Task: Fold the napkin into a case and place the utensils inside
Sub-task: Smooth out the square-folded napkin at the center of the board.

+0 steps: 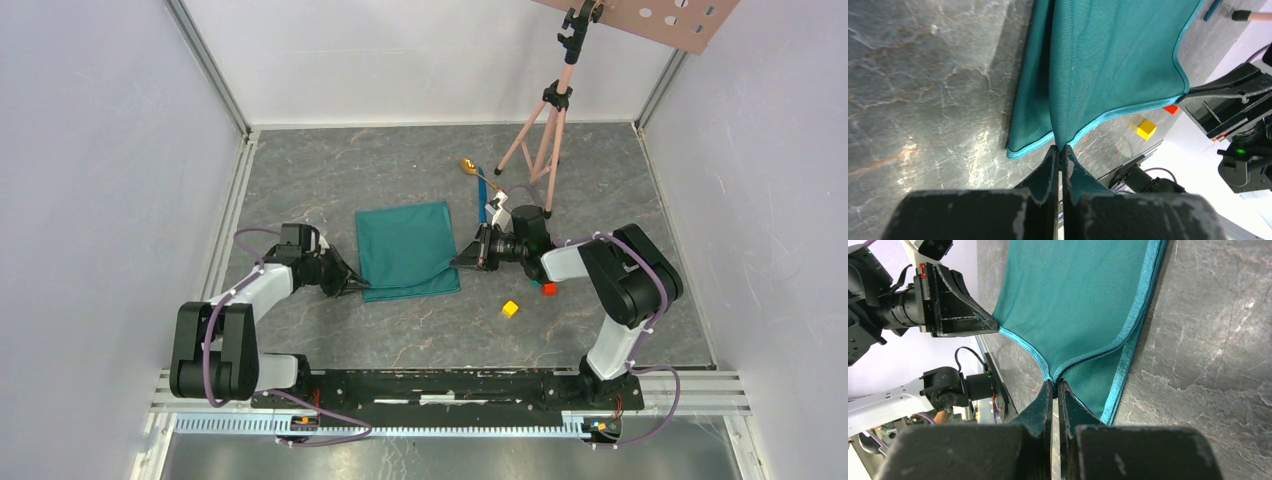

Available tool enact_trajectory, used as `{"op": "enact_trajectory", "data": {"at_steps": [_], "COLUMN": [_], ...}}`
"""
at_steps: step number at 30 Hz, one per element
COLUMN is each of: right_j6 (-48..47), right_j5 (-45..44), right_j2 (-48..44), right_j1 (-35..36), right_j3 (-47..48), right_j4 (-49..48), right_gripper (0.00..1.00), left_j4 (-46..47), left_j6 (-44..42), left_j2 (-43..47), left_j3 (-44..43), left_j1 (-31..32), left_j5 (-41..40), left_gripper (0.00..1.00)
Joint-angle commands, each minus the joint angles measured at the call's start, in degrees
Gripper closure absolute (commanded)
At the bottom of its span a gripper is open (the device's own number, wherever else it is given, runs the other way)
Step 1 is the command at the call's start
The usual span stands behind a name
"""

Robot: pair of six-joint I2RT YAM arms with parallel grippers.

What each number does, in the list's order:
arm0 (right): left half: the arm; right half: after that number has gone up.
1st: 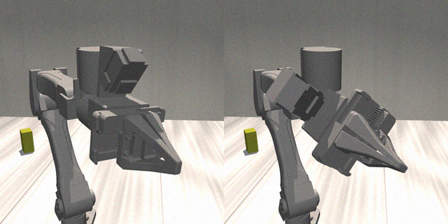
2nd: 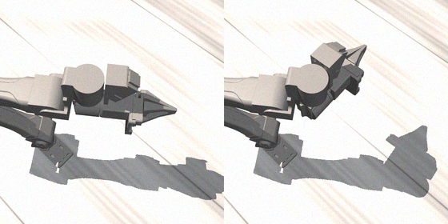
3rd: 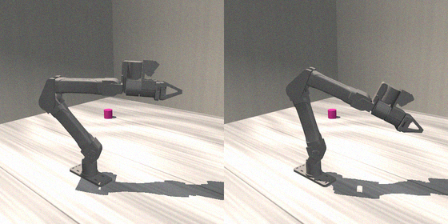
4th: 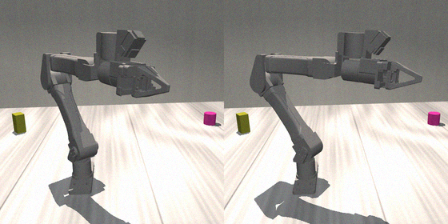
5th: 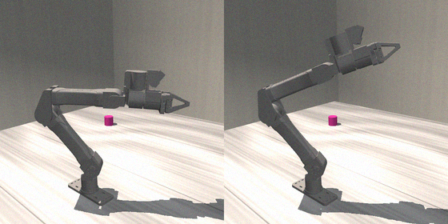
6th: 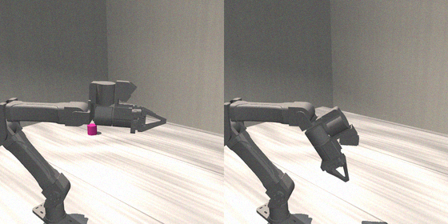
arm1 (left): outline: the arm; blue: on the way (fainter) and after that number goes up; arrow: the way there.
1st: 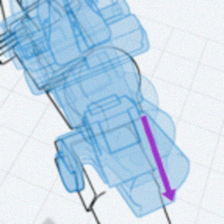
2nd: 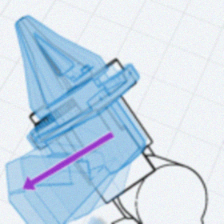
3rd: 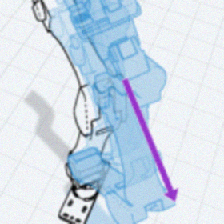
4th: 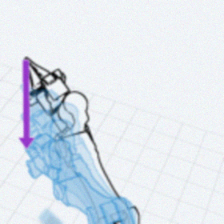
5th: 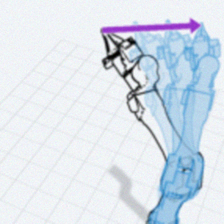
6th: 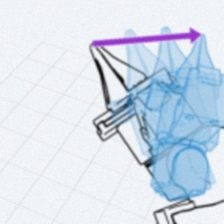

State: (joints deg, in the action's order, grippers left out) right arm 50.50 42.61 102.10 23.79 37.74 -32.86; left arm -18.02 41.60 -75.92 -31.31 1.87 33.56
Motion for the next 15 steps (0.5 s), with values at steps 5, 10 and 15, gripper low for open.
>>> {"op": "enact_trajectory", "data": {"at_steps": [5,10,15], "right_j6": [-2.63,-3.08,-3.14], "right_j5": [1.28,1.16,1.23], "right_j2": [-1.90,-2.90,-3.31], "right_j1": [0.12,0.08,0.13], "right_j3": [-1.08,-1.85,-2.92], "right_j4": [-2.05,-1.56,-1.50], "right_gripper": [1.00,1.00,1.00], "left_j4": [1.32,-0.49,-1.83], "left_j6": [1.24,0.53,0.07], "left_j2": [1.26,2.57,3.24], "left_j3": [1.28,1.95,2.48], "left_j1": [1.37,1.38,1.38], "left_j5": [0.61,-0.42,-2.11], "left_gripper": [0.98,0.98,0.98]}}
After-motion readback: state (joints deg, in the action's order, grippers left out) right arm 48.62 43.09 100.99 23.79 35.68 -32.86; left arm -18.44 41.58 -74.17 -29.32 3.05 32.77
